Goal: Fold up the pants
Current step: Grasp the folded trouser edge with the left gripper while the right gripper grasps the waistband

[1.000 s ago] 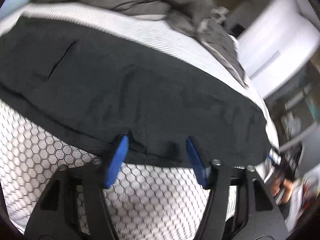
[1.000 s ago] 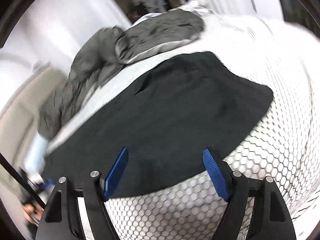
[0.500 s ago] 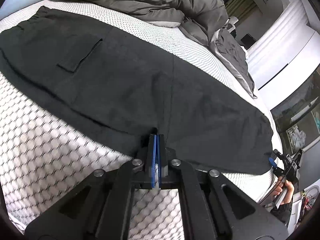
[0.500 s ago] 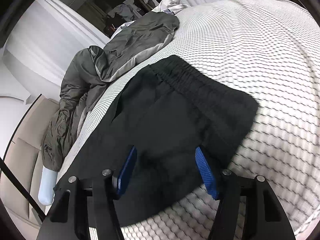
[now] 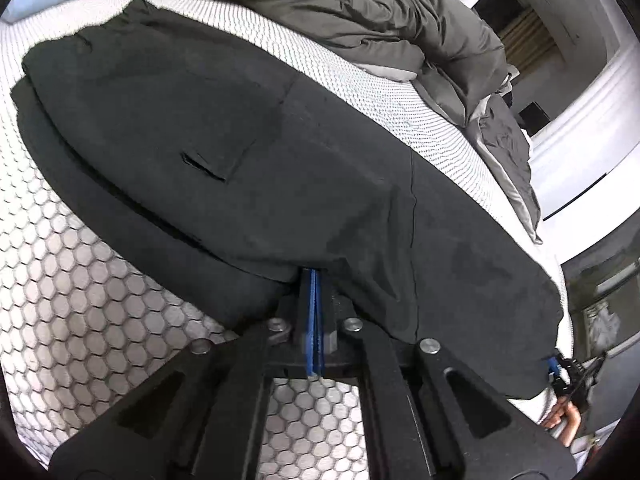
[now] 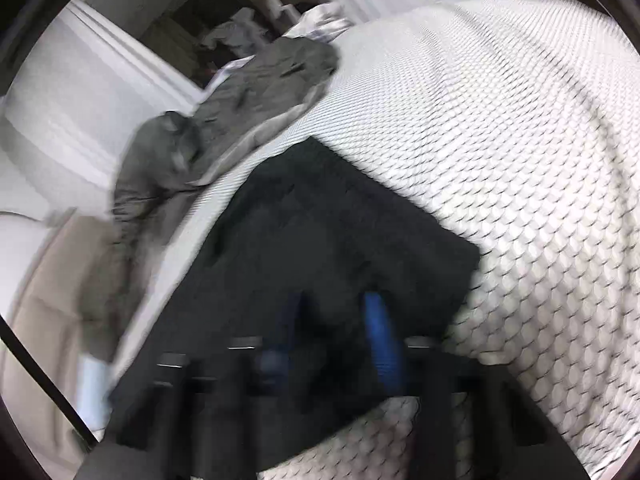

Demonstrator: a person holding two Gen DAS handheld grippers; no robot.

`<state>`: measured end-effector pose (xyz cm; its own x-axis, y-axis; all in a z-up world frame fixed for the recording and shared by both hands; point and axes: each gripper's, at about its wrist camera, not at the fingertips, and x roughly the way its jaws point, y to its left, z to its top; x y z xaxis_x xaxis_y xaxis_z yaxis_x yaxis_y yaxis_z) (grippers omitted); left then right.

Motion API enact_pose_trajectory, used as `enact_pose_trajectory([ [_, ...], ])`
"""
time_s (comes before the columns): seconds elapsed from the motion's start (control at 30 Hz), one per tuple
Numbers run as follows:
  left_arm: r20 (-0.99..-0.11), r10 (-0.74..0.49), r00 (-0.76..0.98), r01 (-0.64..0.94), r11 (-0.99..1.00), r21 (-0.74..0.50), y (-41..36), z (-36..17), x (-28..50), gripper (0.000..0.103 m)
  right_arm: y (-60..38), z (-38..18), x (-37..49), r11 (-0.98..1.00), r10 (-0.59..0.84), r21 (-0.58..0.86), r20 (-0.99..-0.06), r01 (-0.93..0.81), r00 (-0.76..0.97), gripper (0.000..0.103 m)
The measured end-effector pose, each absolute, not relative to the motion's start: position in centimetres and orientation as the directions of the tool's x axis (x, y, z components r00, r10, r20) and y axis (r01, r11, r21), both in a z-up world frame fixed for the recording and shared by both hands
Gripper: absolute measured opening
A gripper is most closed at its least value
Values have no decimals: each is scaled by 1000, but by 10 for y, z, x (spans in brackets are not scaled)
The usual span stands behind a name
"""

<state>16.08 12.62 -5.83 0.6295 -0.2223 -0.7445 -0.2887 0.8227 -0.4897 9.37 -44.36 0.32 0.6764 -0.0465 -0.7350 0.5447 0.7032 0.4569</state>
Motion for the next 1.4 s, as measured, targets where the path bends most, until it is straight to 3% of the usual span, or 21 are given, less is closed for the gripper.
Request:
enact_pose_trajectory([
  [0.07,-749,-160,643,-292,853,-433,130,-53,150,0,-444,9,84,708,-66,455,-720,541,691,2],
  [0.13,-755,-140,641,-297,861,-412,137,-55,139,0,-444,14,73,725,-81,427,-726,541,683,2],
  [0.23,-721,-190,667,-289,825,-485,157,-53,121,0,-453,7,45,692,-45,450,-754,564,656,4],
  [0.3,-696,-156,701,-320,804,-501,175,-46,108,0,-458,10,28,658,-17,513,-722,552,691,29],
  [0.33,-690,-145,709,-335,792,-510,184,-45,104,6,-458,14,23,658,-32,511,-715,554,698,57],
  [0.37,-688,-136,713,-358,772,-525,198,-45,103,19,-459,17,17,658,-47,514,-702,550,711,67],
  [0.43,-695,-95,713,-418,739,-529,219,-44,107,30,-463,19,12,646,-32,547,-678,532,735,67],
  [0.63,-729,-9,684,-523,691,-499,265,-47,159,29,-470,3,32,622,15,559,-709,548,705,67],
  [0.67,-734,-2,679,-532,687,-494,269,-49,167,13,-471,2,42,631,11,548,-714,549,700,62],
  [0.7,-738,-1,674,-540,682,-494,274,-52,172,2,-471,1,48,639,4,536,-720,551,694,50],
  [0.73,-738,-12,675,-537,678,-502,278,-53,173,0,-471,0,54,654,-11,513,-728,556,685,18],
  [0.77,-725,-23,688,-531,664,-526,283,-54,169,0,-468,-1,59,663,-24,493,-738,564,674,12],
  [0.93,-727,20,686,-546,676,-496,293,-53,150,0,-465,11,45,682,-39,508,-692,525,721,9],
  [1.07,-763,60,644,-559,718,-415,283,-55,148,1,-470,-3,47,663,-21,480,-756,575,654,16],
  [1.1,-761,83,643,-564,724,-398,280,-48,146,3,-470,0,44,654,-23,492,-746,575,666,20],
  [1.13,-758,105,644,-571,726,-384,277,-42,142,16,-470,8,39,645,-46,500,-729,578,683,32],
  [1.17,-749,147,646,-582,730,-358,271,-32,139,38,-469,16,35,644,-78,504,-705,576,704,49],
  [1.23,-725,213,655,-593,740,-318,261,-18,133,61,-466,35,26,660,-125,510,-649,552,750,60],
  [1.3,-691,248,679,-559,784,-269,241,2,135,68,-463,53,34,724,-118,475,-629,500,768,65],
  [1.4,-668,158,727,-439,856,-275,213,17,157,81,-465,58,74,788,-78,410,-674,460,735,73],
])
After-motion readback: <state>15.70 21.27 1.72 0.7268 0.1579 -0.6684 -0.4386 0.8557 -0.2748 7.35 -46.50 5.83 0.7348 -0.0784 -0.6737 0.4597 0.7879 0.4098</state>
